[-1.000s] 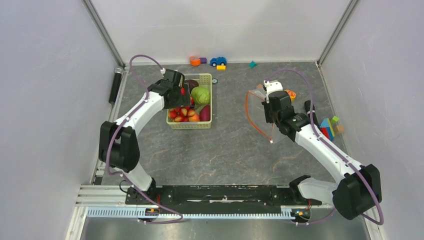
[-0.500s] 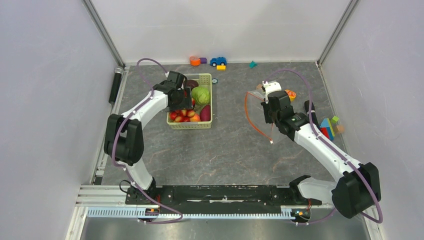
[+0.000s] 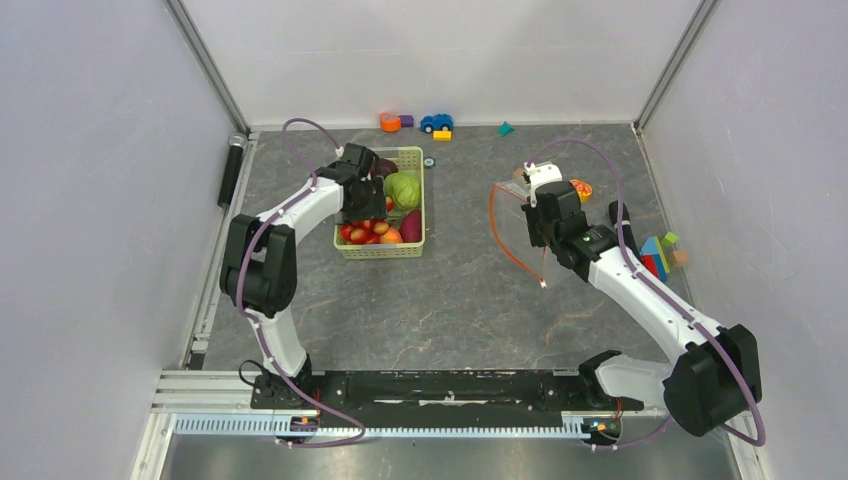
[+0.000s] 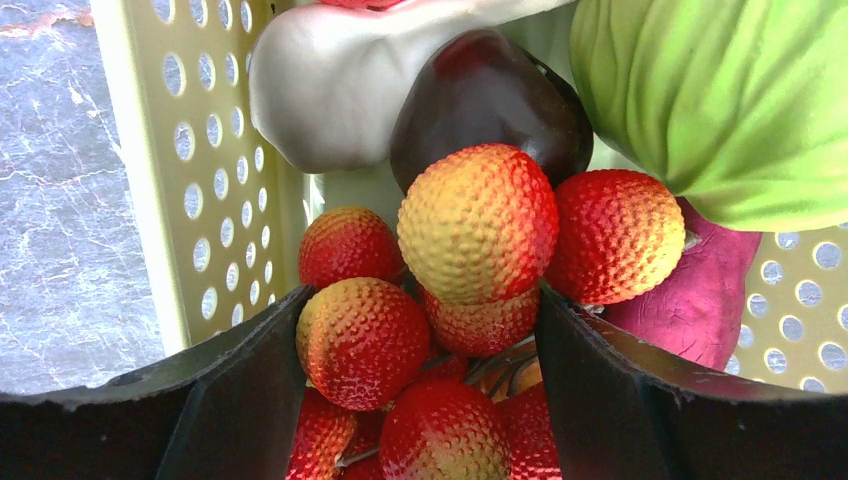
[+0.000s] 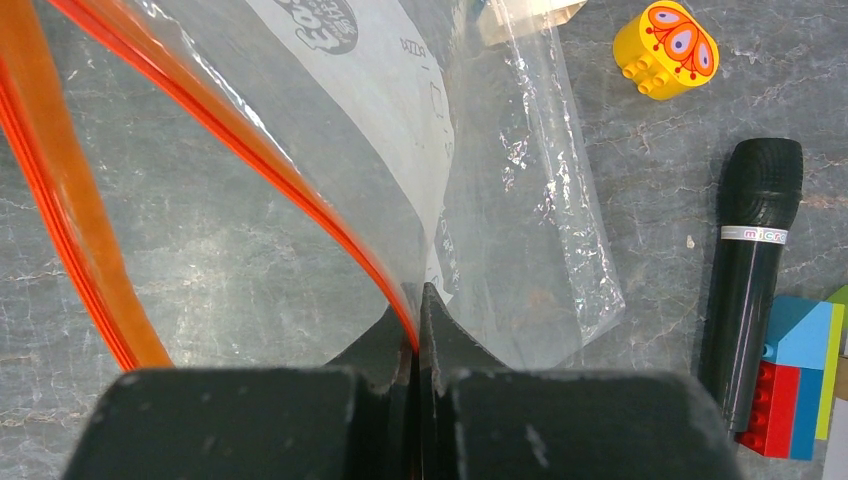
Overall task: Place the food in the zip-top bag and seal the zipper
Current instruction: Pick up the fake fruit from the bin.
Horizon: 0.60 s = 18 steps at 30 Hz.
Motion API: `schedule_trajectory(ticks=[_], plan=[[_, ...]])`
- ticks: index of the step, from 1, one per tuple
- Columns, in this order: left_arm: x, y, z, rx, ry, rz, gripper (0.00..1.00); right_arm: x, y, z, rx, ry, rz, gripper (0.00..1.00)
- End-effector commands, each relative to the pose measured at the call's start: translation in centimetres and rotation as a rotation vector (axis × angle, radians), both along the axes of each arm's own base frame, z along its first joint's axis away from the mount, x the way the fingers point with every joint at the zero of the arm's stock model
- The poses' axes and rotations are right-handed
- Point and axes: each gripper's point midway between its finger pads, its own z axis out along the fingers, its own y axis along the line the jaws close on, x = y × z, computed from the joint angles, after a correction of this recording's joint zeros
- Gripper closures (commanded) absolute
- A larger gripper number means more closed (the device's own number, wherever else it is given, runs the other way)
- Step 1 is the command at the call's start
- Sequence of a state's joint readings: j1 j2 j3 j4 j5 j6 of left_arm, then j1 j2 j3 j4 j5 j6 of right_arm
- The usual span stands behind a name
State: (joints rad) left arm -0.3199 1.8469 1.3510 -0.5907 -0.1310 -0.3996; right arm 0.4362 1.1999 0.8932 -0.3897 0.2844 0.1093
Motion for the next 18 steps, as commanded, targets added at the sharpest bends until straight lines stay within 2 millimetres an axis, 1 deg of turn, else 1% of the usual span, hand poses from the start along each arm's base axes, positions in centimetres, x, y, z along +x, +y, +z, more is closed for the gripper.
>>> schedule_trajectory(ticks=[1, 4, 7, 10, 14, 16, 18], plan=[[-0.1, -0.4, -1.0, -0.018, 0.034, 0.032, 0.49, 0.8, 0.4, 1.3, 0.017, -0.043, 0.012, 1.0], [-0.1, -0.4, -0.2, -0.024, 0.013, 0.031, 0.69, 0.8, 0.4, 1.5, 0.022, -0.048, 0.009, 1.0], [0.0, -0.5, 1.3, -0.037, -0.02, 0.027, 0.97, 0.8, 0.3, 1.6, 0.018, -0.049, 0.008, 1.0], [0.0, -0.6, 3.2, -0.055, -0.064, 0.025, 0.98, 0.8, 0.3, 1.7, 0.019, -0.052, 0.008, 1.0], [-0.3, -1.3, 6.1, -0.112, -0.153, -0.006, 0.98, 0.7, 0.1, 2.1, 0.02, -0.063, 0.0, 1.0], [-0.6, -1.5, 7.2, -0.138, -0.196, -0.02, 0.98, 0.7, 0.1, 2.3, 0.022, -0.072, -0.003, 1.0], [-0.8, -1.5, 7.9, -0.154, -0.224, -0.025, 0.98, 0.7, 0.0, 2.4, 0.022, -0.075, -0.008, 1.0]])
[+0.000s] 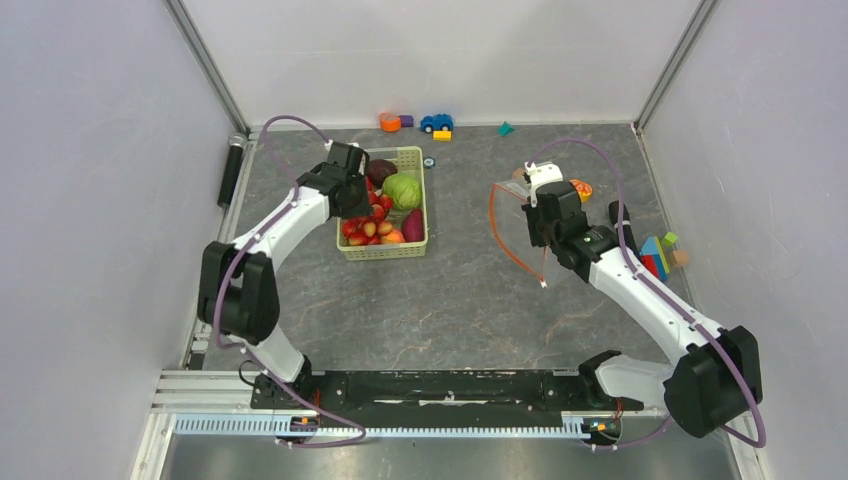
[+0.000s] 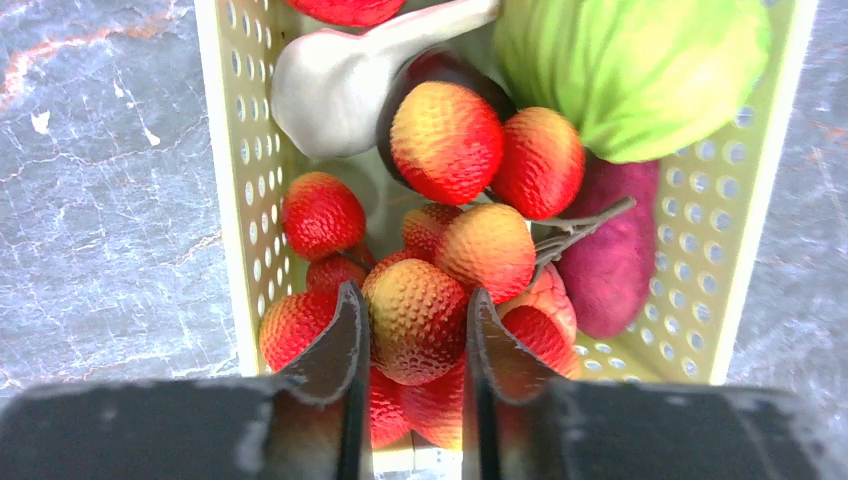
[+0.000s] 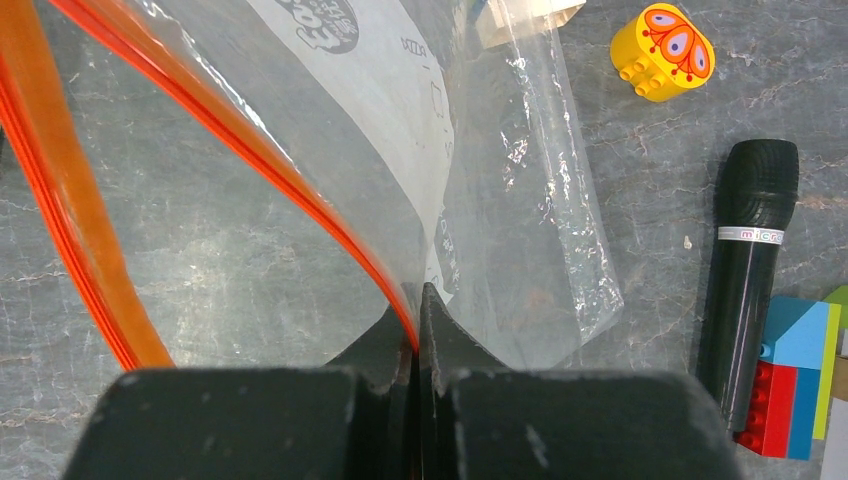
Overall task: Place the food in the zip-top bag and seal the zipper
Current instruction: Pick up the fake fruit from the bin.
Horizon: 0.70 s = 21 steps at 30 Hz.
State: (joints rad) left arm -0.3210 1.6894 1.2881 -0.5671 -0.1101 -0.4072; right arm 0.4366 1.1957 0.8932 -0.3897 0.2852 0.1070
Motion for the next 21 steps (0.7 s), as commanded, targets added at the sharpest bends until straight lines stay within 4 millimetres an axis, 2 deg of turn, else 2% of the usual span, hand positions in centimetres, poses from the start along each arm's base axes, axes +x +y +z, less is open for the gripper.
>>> schedule_trajectory(ticks=[1, 8, 11, 21], plan=[[-0.1, -1.5, 4.1, -0.102, -0.131, -0.027, 0.98, 0.7, 0.0, 2.2, 0.018, -0.067, -0.009, 1.0], [-0.6, -1.2, 4.5, -0.094, -0.145, -0.037, 0.98, 0.8, 0.0, 2.3, 0.02, -0.069, -0.009, 1.0], [-0.7, -1.8, 5.2, -0.12, -0.163, -0.058, 0.98, 0.8, 0.1, 2.4, 0.023, -0.072, -0.006, 1.0], [-1.6, -2.8, 11.8, -0.242, -0.333, -0.076, 0.98, 0.7, 0.2, 2.9, 0.044, -0.082, -0.006, 1.0]])
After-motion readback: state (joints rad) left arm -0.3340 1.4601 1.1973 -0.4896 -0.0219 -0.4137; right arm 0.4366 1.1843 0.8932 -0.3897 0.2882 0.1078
